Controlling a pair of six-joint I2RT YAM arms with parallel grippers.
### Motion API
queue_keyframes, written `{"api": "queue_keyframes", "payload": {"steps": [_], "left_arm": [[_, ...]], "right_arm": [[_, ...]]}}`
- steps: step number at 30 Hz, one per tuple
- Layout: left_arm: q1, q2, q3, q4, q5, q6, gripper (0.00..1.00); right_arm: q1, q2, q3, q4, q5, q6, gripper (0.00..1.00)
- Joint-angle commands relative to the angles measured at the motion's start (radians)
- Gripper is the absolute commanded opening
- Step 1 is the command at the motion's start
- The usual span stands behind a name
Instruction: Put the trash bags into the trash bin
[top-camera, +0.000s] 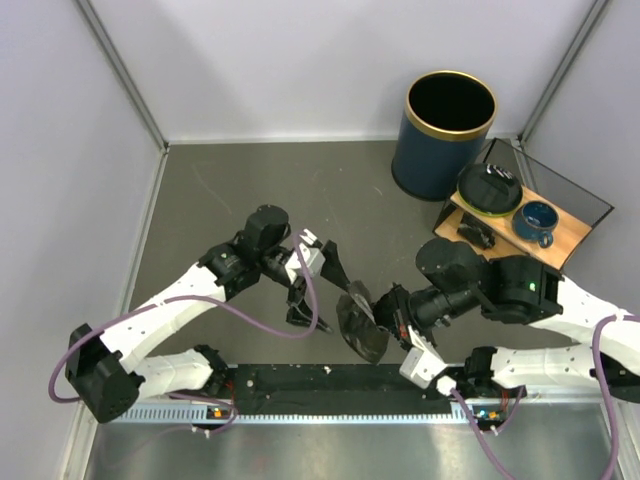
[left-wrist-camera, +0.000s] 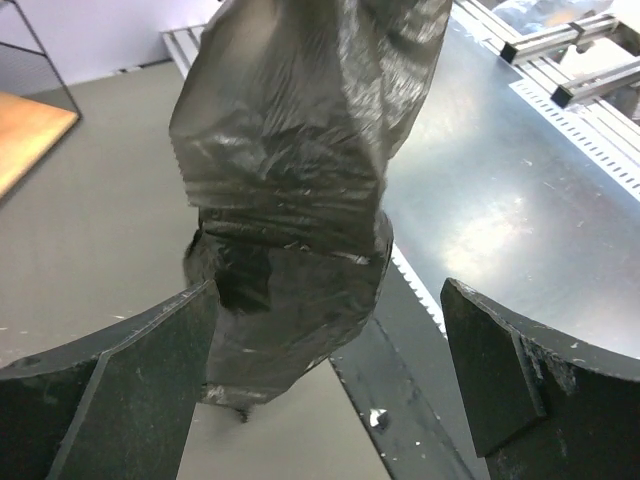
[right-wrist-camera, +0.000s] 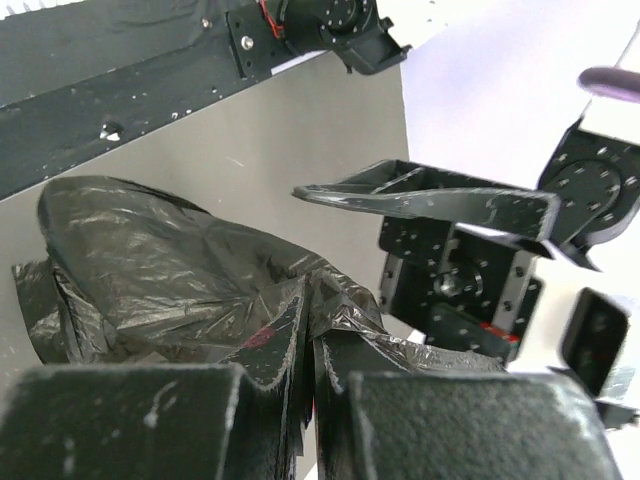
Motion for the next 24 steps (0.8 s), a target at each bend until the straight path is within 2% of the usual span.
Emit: {"api": "queue_keyframes", "payload": {"steps": [1, 3, 4, 5, 8, 9, 12, 15, 16, 19, 21, 22, 24], "left_arm": [[-0.043, -0.015, -0.043, 0.16, -0.01, -0.093, 0.99], [-0.047, -0.023, -0.046, 0.19, -0.022, -0.135, 0.95], [-0.047, -0.027, -0.048, 0.192, -0.03, -0.148, 0.88], [-0.047, -0.035, -0.045, 0.188, -0.039, -0.158, 0.64], [-0.028, -0.098, -0.043, 0.152, -0.131, -0.177, 0.23], [-0.021, -0.144, -0.045, 0.143, -0.172, -0.194, 0.0], [-0.016, -0.234, -0.071, 0.152, -0.281, -0.221, 0.0], [-0.016, -0.308, -0.091, 0.191, -0.427, -0.259, 0.0], [-0.017, -0.317, -0.086, 0.182, -0.462, -0.229, 0.0], [-0.016, -0.316, -0.045, 0.099, -0.571, -0.137, 0.0], [-0.016, -0.294, -0.019, 0.034, -0.631, -0.098, 0.0], [-0.019, -0.29, -0.005, 0.024, -0.631, -0.048, 0.0], [-0.034, -0.282, 0.007, -0.003, -0.683, -0.018, 0.0]], "right_arm": [[0.048, -0.03, 0.009, 0.013, -0.011, -0.038, 0.0], [0.053, -0.033, 0.012, 0.013, -0.003, -0.035, 0.0], [0.055, -0.037, 0.012, 0.013, 0.002, -0.03, 0.0], [0.053, -0.04, 0.009, 0.013, 0.009, -0.013, 0.0], [0.053, -0.078, -0.031, 0.012, 0.052, 0.037, 0.0], [0.055, -0.092, -0.046, 0.016, 0.077, 0.045, 0.0], [0.052, -0.129, -0.097, 0.062, 0.135, 0.161, 0.0], [0.05, -0.123, -0.119, 0.123, 0.245, 0.376, 0.13], [0.036, -0.112, -0.117, 0.18, 0.282, 0.524, 0.36], [-0.045, -0.059, -0.058, 0.208, 0.286, 0.776, 0.8], [-0.102, -0.048, -0.039, 0.237, 0.252, 0.856, 0.96], [-0.103, -0.046, -0.03, 0.28, 0.252, 0.904, 0.99], [-0.103, -0.039, -0.018, 0.323, 0.232, 0.944, 0.99]]}}
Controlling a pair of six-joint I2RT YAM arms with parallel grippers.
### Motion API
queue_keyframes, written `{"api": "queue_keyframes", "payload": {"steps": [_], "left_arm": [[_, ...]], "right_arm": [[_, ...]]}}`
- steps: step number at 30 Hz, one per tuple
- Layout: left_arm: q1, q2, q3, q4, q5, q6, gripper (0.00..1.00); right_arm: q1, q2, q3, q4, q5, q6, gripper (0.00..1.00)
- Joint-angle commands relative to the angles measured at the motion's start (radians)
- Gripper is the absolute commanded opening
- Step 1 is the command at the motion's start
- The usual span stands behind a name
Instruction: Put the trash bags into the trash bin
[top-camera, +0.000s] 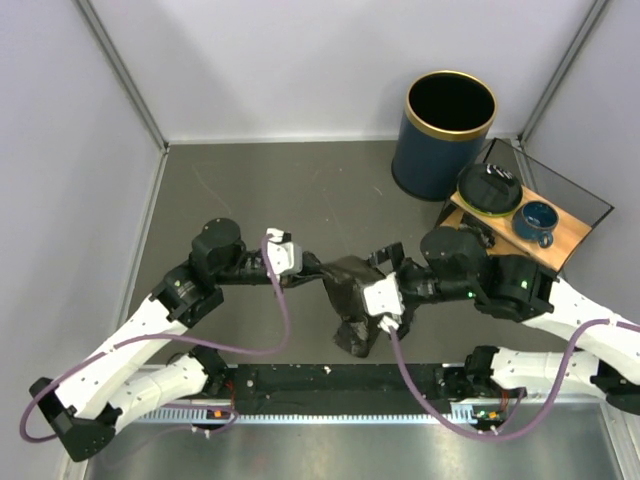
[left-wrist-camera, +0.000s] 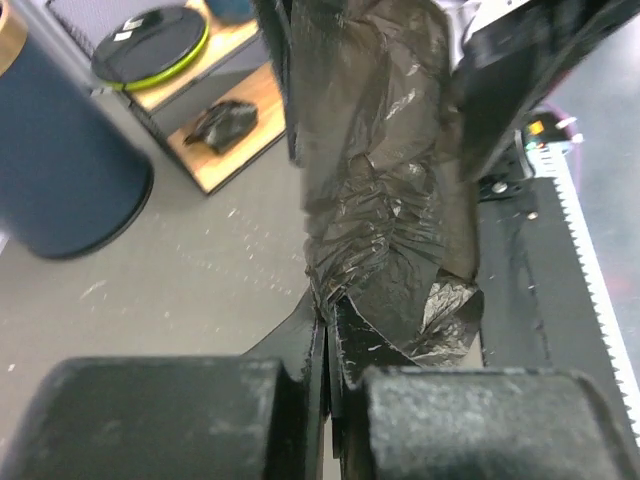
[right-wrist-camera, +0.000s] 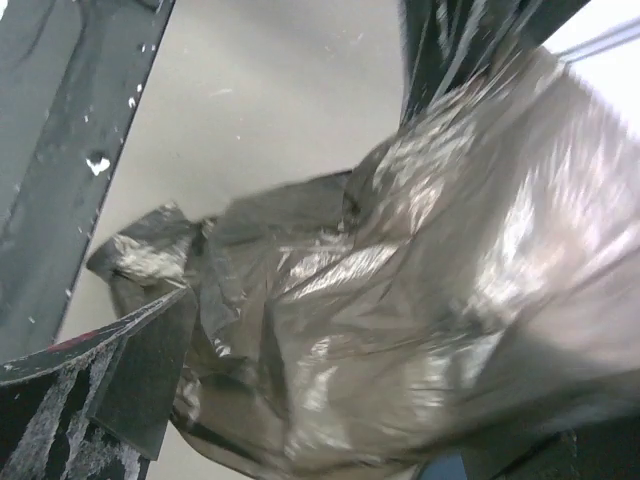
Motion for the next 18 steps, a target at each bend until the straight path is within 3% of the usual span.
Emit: {"api": "queue_keyframes", "payload": {"steps": [1, 8, 11, 12, 14, 15, 18], "left_arm": [[-0.029, 0.033, 0.073, -0.085, -0.16, 0.123, 0.0], [-0.084, 0.054, 0.129, -0.126, -0.238, 0.189, 0.0], [-0.09, 0.061, 0.156, -0.14, -0.245, 0.165, 0.0], [-0.09, 0.058, 0.156, -0.142, -0.248, 0.16, 0.0], [-0.088, 0.032, 0.153, -0.159, -0.261, 0.165, 0.0], [-0.09, 0.019, 0.14, -0.165, -0.274, 0.165, 0.01], [-0.09, -0.056, 0.085, -0.194, -0.283, 0.199, 0.09]], "right_arm": [[-0.015, 0.026, 0.093, 0.165, -0.017, 0.31, 0.99], [-0.032, 0.141, 0.148, 0.295, 0.002, 0.382, 0.94], [-0.034, 0.179, 0.145, 0.329, 0.024, 0.366, 0.64], [-0.037, 0.186, 0.145, 0.329, 0.025, 0.362, 0.46], [-0.046, 0.18, 0.14, 0.328, 0.025, 0.348, 0.22], [-0.047, 0.172, 0.136, 0.334, 0.028, 0.345, 0.0], [-0.054, 0.125, 0.108, 0.345, 0.043, 0.323, 0.0]]}}
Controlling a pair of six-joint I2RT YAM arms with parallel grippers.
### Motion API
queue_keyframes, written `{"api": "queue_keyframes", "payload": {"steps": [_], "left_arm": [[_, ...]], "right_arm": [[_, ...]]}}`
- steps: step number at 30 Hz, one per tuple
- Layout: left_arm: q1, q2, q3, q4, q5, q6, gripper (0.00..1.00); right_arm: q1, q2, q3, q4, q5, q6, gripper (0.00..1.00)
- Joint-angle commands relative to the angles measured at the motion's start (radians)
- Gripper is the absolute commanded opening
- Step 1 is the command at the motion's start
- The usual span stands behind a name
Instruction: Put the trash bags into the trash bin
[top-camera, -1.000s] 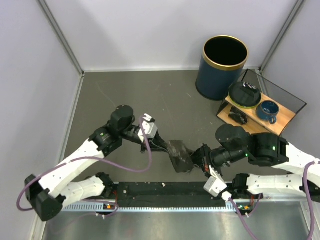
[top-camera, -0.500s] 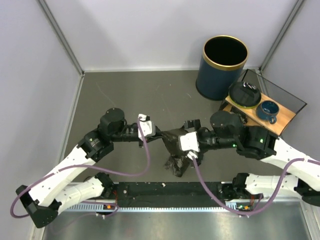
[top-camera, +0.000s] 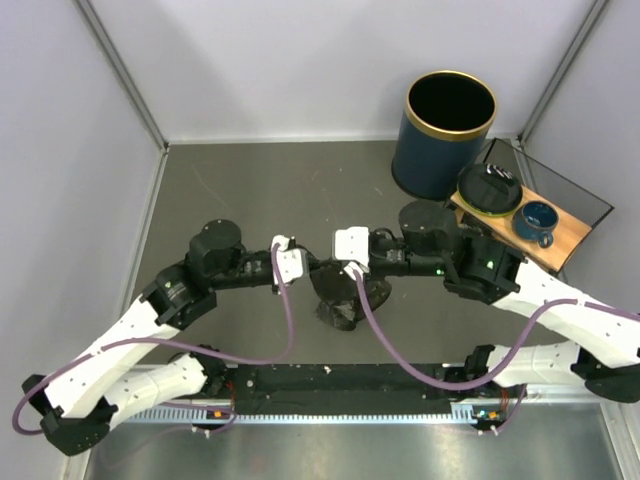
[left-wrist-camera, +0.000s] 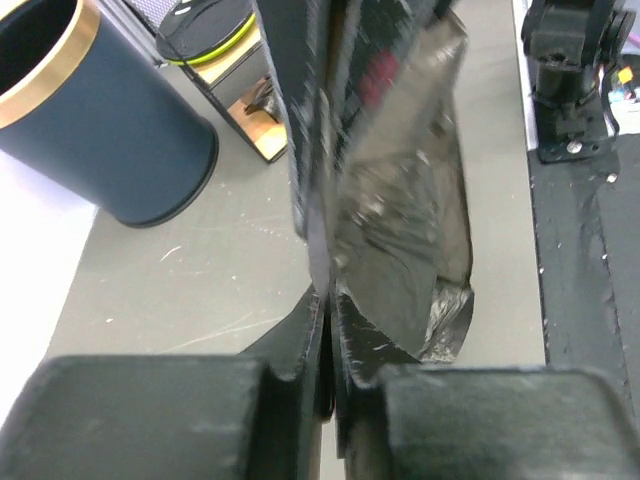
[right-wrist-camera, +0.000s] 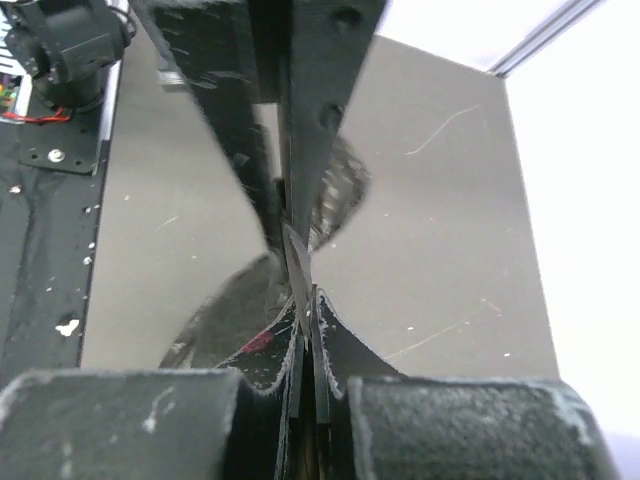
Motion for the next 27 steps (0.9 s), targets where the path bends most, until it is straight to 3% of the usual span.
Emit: {"api": "queue_keyframes", "payload": {"steps": [1, 3, 4, 5, 11, 14, 17, 18, 21, 22, 25, 27], "left_arm": [[-0.005, -0.118, -0.051, -0.036, -0.022, 0.06, 0.21], [-0.005, -0.205, -0.092, -0.041, 0.023, 0.102, 0.39], [-0.005, -0.23, -0.121, -0.036, 0.032, 0.102, 0.55], [-0.003, -0.262, -0.123, -0.032, 0.031, 0.09, 0.6], [-0.003, -0.215, -0.04, -0.036, 0.026, -0.02, 0.78], [-0.001, -0.146, 0.021, -0.007, 0.04, -0.064, 0.78], [-0.003, -0.071, 0.069, 0.008, 0.118, -0.071, 0.75], [-0.003, -0.054, 0.095, 0.011, 0.147, -0.071, 0.69], [-0.002, -0.005, 0.106, -0.004, 0.202, -0.044, 0.43], [-0.003, 0.002, 0.103, -0.016, 0.196, -0.027, 0.27], [0.008, -0.05, 0.051, -0.064, 0.152, 0.025, 0.05], [0.028, -0.096, 0.017, -0.067, 0.146, 0.042, 0.0]], "right_arm": [[-0.013, -0.093, -0.053, 0.107, 0.023, -0.055, 0.0], [-0.013, -0.166, -0.11, 0.147, -0.025, -0.136, 0.0], [-0.013, -0.189, -0.159, 0.163, -0.05, -0.24, 0.0], [-0.013, -0.205, -0.179, 0.166, -0.09, -0.288, 0.0], [-0.013, -0.246, -0.213, 0.151, -0.199, -0.457, 0.0], [-0.002, -0.252, -0.219, 0.141, -0.223, -0.509, 0.0], [0.021, -0.243, -0.216, 0.123, -0.222, -0.532, 0.0], [0.024, -0.24, -0.212, 0.123, -0.222, -0.532, 0.0], [0.028, -0.219, -0.186, 0.131, -0.185, -0.479, 0.0], [0.027, -0.22, -0.175, 0.129, -0.175, -0.457, 0.0], [0.027, -0.261, -0.198, 0.12, -0.136, -0.46, 0.0], [0.025, -0.294, -0.219, 0.103, -0.109, -0.46, 0.0]]}}
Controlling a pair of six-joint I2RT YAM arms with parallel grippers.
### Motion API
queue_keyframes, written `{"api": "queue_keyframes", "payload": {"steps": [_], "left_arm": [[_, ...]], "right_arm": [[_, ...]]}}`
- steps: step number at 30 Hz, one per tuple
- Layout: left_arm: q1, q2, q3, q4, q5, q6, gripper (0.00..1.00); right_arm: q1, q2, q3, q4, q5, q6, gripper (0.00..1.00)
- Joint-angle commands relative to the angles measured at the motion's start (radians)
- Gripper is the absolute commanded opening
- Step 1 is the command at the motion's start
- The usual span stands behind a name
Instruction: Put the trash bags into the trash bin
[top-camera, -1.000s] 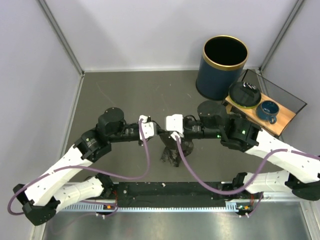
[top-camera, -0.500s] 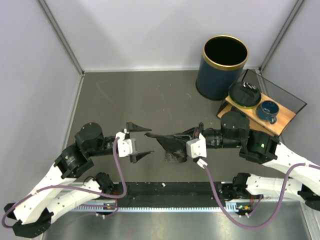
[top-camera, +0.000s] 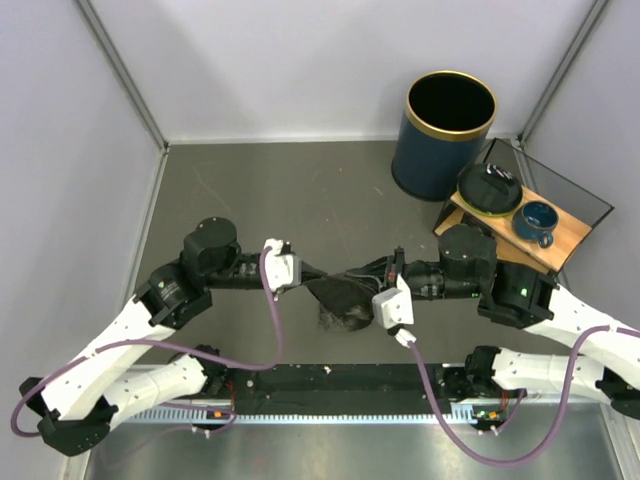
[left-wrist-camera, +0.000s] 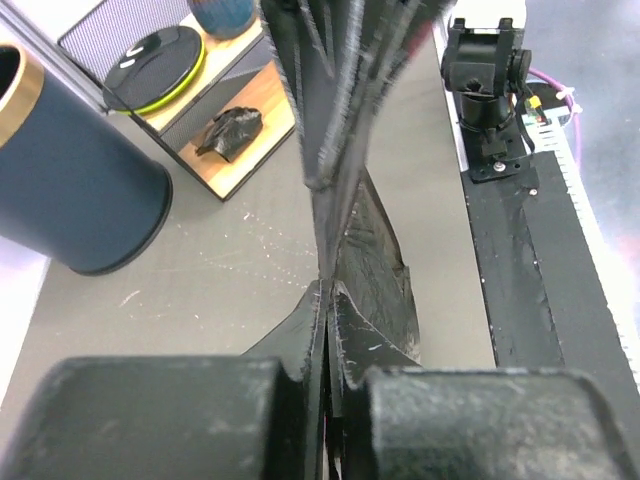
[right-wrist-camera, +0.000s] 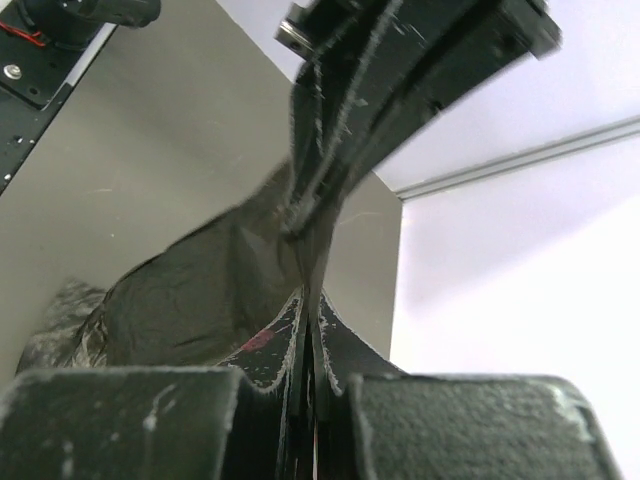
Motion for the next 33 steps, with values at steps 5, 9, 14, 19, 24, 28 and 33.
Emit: {"api": "queue_keyframes", "payload": {"steps": [5, 9, 14, 19, 24, 28, 33], "left_arm": [[0.028, -0.188, -0.105, -0.111, -0.019, 0.126, 0.0], [0.028, -0.202, -0.11, -0.117, -0.014, 0.137, 0.0], [0.027, -0.141, -0.067, -0.077, 0.004, 0.082, 0.1], [0.022, -0.06, -0.039, 0.028, 0.067, 0.009, 0.0], [0.021, -0.063, -0.059, 0.113, -0.023, -0.034, 0.0], [0.019, -0.073, -0.083, 0.162, -0.103, -0.041, 0.0], [0.019, -0.086, -0.083, 0.179, -0.082, -0.072, 0.0]], "right_arm": [[-0.005, -0.091, -0.018, -0.024, 0.064, 0.037, 0.0], [-0.008, -0.078, -0.011, -0.019, 0.053, 0.057, 0.0], [-0.007, -0.041, 0.006, 0.013, 0.003, 0.088, 0.0], [-0.008, 0.03, 0.064, 0.024, -0.037, 0.132, 0.0], [-0.005, 0.044, 0.089, -0.008, -0.098, 0.241, 0.58], [-0.005, 0.053, 0.095, -0.036, -0.123, 0.324, 0.51], [-0.004, 0.099, 0.123, -0.036, -0.071, 0.39, 0.61]]}}
